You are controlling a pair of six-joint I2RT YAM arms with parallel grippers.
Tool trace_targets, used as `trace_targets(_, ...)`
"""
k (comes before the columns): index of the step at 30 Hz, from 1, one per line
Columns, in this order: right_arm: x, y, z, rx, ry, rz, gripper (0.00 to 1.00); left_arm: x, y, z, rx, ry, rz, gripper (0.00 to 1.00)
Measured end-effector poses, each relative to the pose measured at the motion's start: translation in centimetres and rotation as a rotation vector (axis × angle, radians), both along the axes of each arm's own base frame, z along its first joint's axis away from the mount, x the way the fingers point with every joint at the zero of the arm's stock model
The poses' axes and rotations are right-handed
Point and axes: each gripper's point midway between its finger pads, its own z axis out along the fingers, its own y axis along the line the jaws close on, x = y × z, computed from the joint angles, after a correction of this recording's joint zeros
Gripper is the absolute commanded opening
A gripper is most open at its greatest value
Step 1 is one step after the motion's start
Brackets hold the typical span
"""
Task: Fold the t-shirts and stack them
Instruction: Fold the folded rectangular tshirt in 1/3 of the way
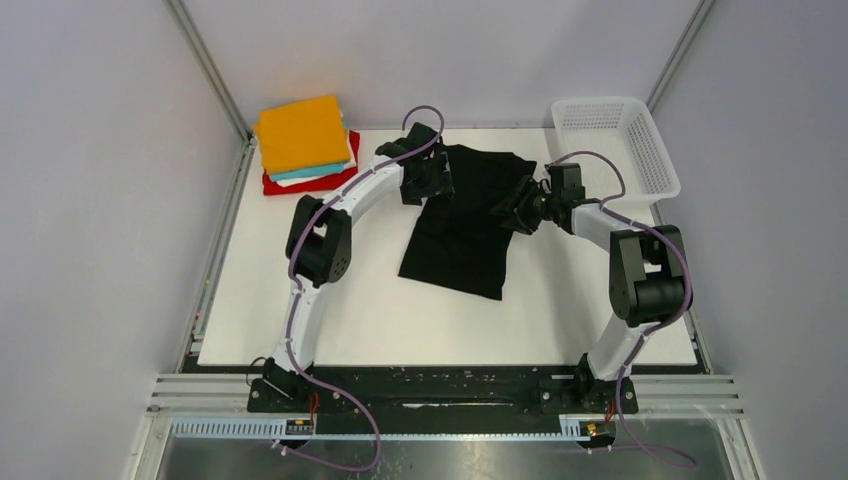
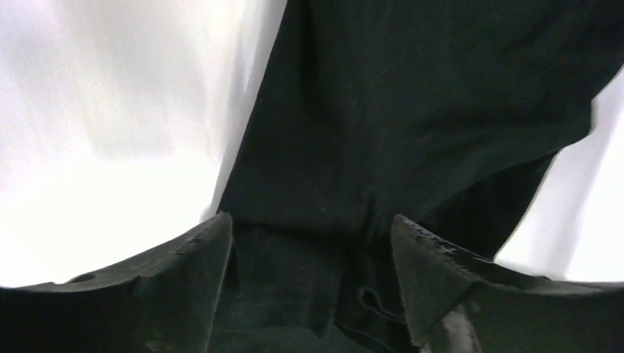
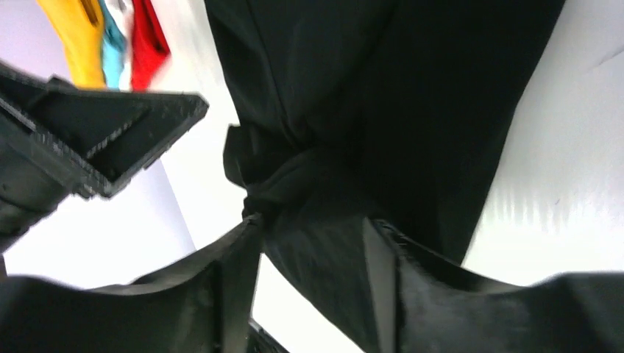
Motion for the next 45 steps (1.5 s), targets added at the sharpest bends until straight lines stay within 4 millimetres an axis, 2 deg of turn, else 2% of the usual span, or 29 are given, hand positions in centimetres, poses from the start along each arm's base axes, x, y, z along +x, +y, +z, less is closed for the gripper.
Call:
trace_targets(1,0.8,-0.3,0.1,0.001,-0.008,-0.01,0.7,0.5,-0.1,0.3,-0.005,-0.012,-0.007,0.98)
trace_targets(2,1.6,-0.7,0.4,-0.008,-0.023,-0.018,0.76,0.9,-0.1,0.8,-0.009,-0.024,-0.01,0.99)
trace_targets(3,2.1,-1.0,0.8,-0.017,-0.038,-0.023,0.9,1.2,0.1,1.4,-0.014,-0.036,-0.01,0.99)
trace_targets(4,2.5,-1.4,1.2,-0.029,-0.052,-0.029,0.98,1.5,0.3,2.1,-0.018,-0.052,-0.009,0.99)
trace_targets(6,2.8,-2.4,1.7,-0.069,-0.082,-0.046,0.99,1.4,0.9,3.3,-0.027,-0.084,-0.005,0.99)
trace_targets(7,2.6,-2.7,1.9,-0.081,-0.091,-0.049,1.0,0.6,1.6,3.7,-0.022,-0.089,-0.003,0.99)
trace_targets(11,-0.5,-2.5,2.5,-0.11,-0.116,0.001,0.99,-4.2,5.1,5.3,0.004,-0.089,0.02,0.99)
trace_targets(14,-4.1,-0.5,2.2,-0.143,-0.134,0.098,0.99,-8.2,7.7,5.7,0.008,-0.106,0.047,0.99)
trace_targets(15,-5.4,0.6,2.0,-0.151,-0.138,0.142,0.99,-9.8,8.6,5.5,0.007,-0.103,0.06,0.99)
trace_targets(19,-9.9,3.7,0.9,-0.169,-0.135,0.288,1.0,-13.8,10.7,3.6,0.015,-0.058,0.094,0.99)
trace_targets(23,-10.9,6.6,0.3,-0.159,-0.138,0.382,1.0,-16.6,12.1,0.5,0.04,0.02,0.133,0.99)
trace_targets(26,-9.5,9.5,-0.1,-0.127,-0.143,0.421,0.99,-17.7,12.8,-0.9,0.058,0.055,0.158,0.99)
trace_targets(30,-5.5,12.7,-0.3,-0.088,-0.167,0.412,0.99,-17.4,12.8,-0.5,0.048,0.038,0.181,0.99)
trace_targets(34,-0.1,14.9,0.7,-0.069,-0.212,0.346,1.0,-17.2,12.7,-0.4,0.036,0.031,0.19,0.99)
trace_targets(37,5.5,16.1,2.0,-0.066,-0.248,0.256,1.0,-17.2,12.6,-0.7,0.035,0.039,0.192,0.99)
trace_targets(38,7.4,16.0,2.4,-0.066,-0.262,0.217,0.99,-17.2,12.5,-0.8,0.033,0.043,0.191,0.99)
trace_targets(41,10.7,14.2,3.0,-0.062,-0.264,0.122,1.0,-17.3,12.3,-1.0,0.025,0.055,0.185,0.99)
trace_targets(43,11.6,12.3,3.0,-0.07,-0.253,0.082,0.99,-17.3,12.2,-1.2,0.021,0.06,0.181,0.99)
trace_targets(45,11.8,10.4,2.8,-0.1,-0.237,0.063,0.99,-17.4,11.9,-1.5,0.013,0.067,0.175,0.98)
